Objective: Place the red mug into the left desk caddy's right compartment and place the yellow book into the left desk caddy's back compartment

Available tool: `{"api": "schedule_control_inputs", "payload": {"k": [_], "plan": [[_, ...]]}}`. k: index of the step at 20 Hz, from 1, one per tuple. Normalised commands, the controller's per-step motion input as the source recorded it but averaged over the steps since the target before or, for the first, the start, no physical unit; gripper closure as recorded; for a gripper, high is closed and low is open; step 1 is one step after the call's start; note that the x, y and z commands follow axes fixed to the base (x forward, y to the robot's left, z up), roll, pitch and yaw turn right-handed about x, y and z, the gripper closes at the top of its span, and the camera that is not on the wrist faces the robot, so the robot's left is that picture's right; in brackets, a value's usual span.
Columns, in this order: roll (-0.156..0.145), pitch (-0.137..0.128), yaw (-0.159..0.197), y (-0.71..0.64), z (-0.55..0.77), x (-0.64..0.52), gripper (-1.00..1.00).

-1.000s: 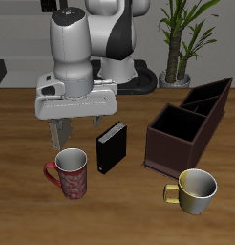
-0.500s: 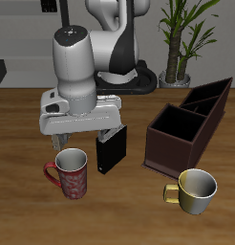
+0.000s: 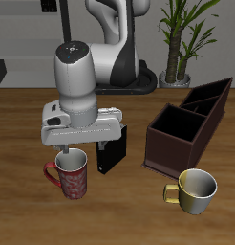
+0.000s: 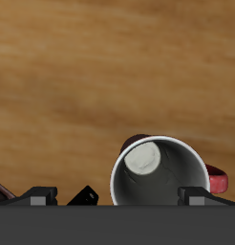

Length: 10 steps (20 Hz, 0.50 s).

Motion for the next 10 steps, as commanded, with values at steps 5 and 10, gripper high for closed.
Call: {"api": "schedule_control_inputs", "payload": {"k": [5, 10], "plan": [[0.011, 0.035, -0.033, 0.09, -0.28, 0.07, -1.00], [0.006, 0.039, -0.029, 0.06, -0.22, 0.04, -1.00]]}}
